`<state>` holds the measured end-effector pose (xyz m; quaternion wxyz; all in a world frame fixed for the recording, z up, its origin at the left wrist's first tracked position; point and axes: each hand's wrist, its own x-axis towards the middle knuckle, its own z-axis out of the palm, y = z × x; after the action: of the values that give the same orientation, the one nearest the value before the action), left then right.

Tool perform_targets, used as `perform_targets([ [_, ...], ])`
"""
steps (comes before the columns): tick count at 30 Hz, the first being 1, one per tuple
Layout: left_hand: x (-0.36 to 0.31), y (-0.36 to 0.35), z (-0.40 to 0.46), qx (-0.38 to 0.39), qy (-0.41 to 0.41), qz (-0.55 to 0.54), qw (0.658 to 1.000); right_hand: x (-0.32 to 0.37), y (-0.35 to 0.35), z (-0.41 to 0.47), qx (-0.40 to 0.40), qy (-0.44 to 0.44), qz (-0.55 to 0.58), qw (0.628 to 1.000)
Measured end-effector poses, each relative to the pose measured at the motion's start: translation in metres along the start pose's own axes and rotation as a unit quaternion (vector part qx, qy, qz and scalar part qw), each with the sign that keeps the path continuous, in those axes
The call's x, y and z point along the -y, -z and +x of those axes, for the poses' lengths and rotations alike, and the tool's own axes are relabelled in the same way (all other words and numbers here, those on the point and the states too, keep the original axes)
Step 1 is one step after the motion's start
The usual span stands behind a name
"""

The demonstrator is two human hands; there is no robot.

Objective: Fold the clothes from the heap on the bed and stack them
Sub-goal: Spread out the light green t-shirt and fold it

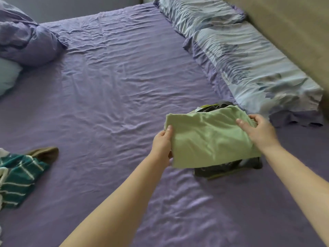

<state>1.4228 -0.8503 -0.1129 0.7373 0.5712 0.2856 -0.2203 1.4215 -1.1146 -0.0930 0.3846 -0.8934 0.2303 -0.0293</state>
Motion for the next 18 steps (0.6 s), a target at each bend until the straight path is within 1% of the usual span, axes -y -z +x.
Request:
perform_targets([
  [4,0.01,-0.041,0.022,0.006,0.038,-0.005,0.999,-0.03,0.011,0.033,0.005,-0.005,-0.029,1.0],
  [8,0.024,-0.063,0.039,0.002,0.078,-0.025,0.997,-0.054,0.001,0.055,0.008,-0.008,-0.047,0.999],
  [11,0.031,-0.069,0.046,0.003,0.096,-0.02,0.995,-0.066,-0.012,0.064,0.043,-0.027,-0.043,0.998],
  [12,0.033,-0.069,0.047,-0.005,0.088,0.008,0.996,-0.068,-0.015,0.064,0.058,-0.032,-0.048,0.997],
  [13,0.036,-0.067,0.049,-0.026,0.064,0.064,0.996,-0.07,-0.018,0.062,0.062,-0.022,-0.068,0.995],
  [14,0.039,-0.064,0.05,-0.066,0.021,0.164,0.984,-0.072,-0.021,0.057,0.05,0.01,-0.113,0.992],
  [15,0.043,-0.061,0.049,-0.118,-0.043,0.293,0.948,-0.074,-0.023,0.051,0.028,0.057,-0.171,0.983],
  [16,0.045,-0.059,0.046,-0.158,-0.137,0.407,0.89,-0.076,-0.026,0.044,0.01,0.11,-0.222,0.969],
  [17,0.047,-0.058,0.043,-0.157,-0.232,0.487,0.827,-0.077,-0.031,0.038,0.005,0.152,-0.254,0.955],
  [18,0.049,-0.06,0.041,-0.122,-0.291,0.549,0.774,-0.079,-0.035,0.032,0.016,0.172,-0.274,0.946],
])
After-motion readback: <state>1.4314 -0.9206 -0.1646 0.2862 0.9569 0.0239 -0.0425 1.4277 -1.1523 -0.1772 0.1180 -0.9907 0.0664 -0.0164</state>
